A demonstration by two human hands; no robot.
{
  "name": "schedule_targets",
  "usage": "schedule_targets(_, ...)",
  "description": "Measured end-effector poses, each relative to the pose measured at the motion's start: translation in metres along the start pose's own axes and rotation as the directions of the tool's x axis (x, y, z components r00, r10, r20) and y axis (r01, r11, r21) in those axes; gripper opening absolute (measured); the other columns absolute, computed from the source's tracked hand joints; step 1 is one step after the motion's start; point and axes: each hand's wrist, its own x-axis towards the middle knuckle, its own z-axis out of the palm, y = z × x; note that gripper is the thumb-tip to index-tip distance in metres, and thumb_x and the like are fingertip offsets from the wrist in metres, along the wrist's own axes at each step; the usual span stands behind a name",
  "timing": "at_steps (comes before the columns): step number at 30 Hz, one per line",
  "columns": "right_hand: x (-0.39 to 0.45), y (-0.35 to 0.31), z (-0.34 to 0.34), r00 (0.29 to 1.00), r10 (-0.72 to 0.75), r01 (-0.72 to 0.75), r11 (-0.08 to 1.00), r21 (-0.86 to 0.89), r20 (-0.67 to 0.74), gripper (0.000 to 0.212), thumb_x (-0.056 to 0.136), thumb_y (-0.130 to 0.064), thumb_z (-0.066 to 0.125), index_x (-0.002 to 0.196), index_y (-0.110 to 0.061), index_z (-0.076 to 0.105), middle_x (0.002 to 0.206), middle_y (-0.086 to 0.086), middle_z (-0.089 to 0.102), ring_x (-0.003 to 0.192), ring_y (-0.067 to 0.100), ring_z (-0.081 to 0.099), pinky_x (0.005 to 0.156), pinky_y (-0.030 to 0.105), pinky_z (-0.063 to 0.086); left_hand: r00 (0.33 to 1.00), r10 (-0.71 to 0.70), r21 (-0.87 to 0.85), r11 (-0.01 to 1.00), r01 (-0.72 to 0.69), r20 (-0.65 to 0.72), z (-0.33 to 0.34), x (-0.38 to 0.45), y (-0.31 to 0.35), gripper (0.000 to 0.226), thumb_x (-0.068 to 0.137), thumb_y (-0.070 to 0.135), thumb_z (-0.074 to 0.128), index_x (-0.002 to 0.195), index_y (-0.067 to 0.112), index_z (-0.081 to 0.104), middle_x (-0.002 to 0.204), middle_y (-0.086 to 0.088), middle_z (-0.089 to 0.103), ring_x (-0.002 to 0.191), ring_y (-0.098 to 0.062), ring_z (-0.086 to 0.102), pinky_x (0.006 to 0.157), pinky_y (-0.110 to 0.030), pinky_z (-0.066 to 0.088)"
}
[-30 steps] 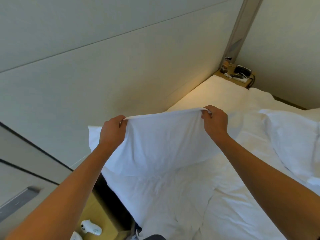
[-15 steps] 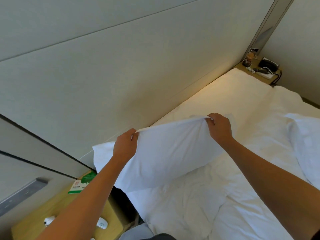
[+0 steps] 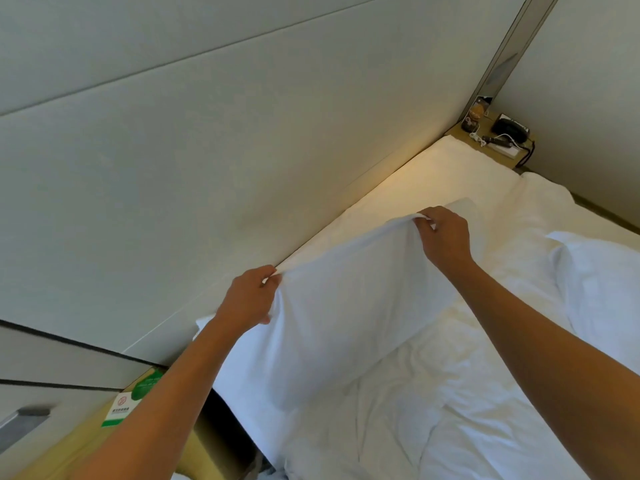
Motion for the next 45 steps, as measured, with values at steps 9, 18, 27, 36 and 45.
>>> schedule_targets(9,0.038,0.005,0.055,0.992,0.098,-0.100,0.995,0.022,0.078,0.028,0.106,-0.022,0.059,0.121,-0.006,0.076,0.119,0.015,0.077,0.109,0.033,0.071,0.096,0.028,0.047,0.997,0.015,0.073,0.997,-0.009,-0.079,0.011,0.043,0.003,0.028,0.103,0.025,0.048,0.077,0.016,0.054,0.070,-0.014,0.060,0.074,-0.038,0.068,0.072,-0.053,0.062)
schedule_targets(18,0.113,-0.043,0.083,0.997,0.047,-0.050,0.997,0.053,0.055,0.030,0.106,-0.022,0.057,0.121,-0.004,0.076,0.121,0.015,0.076,0.111,0.032,0.071,0.100,0.031,0.049,0.979,0.074,0.160,0.986,-0.044,-0.190,-0.033,0.101,0.013,0.032,0.105,0.027,0.046,0.077,0.013,0.054,0.065,-0.005,0.058,0.069,-0.034,0.069,0.073,-0.047,0.058)
schedule_targets(27,0.142,-0.070,0.133,0.990,-0.015,0.007,0.999,0.052,0.141,0.029,0.103,-0.019,0.055,0.114,-0.004,0.078,0.112,0.014,0.077,0.106,0.031,0.070,0.089,0.025,0.043,0.975,0.004,0.164,0.986,0.033,-0.222,-0.048,0.125,-0.005,0.032,0.106,0.022,0.046,0.083,0.001,0.055,0.075,-0.019,0.064,0.077,-0.040,0.069,0.075,-0.049,0.059)
schedule_targets(36,0.189,-0.120,0.151,0.992,-0.106,0.093,0.983,0.158,0.076,0.024,0.098,-0.014,0.056,0.107,-0.002,0.076,0.111,0.012,0.074,0.102,0.028,0.067,0.081,0.021,0.038,0.919,0.036,0.131,0.991,0.018,-0.394,-0.077,0.153,-0.004,0.032,0.104,0.017,0.045,0.077,0.002,0.053,0.070,-0.017,0.063,0.072,-0.038,0.063,0.071,-0.046,0.053)
schedule_targets(45,0.163,-0.103,0.183,0.942,-0.172,0.146,0.983,0.108,0.288,0.052,0.104,-0.022,0.061,0.154,-0.013,0.048,0.166,0.011,0.036,0.150,0.028,0.041,0.116,0.035,0.040,0.929,0.038,0.153,0.988,0.020,-0.368,-0.060,0.163,-0.021,0.026,0.105,0.016,0.048,0.084,0.004,0.054,0.069,-0.005,0.054,0.072,-0.033,0.053,0.069,-0.033,0.039)
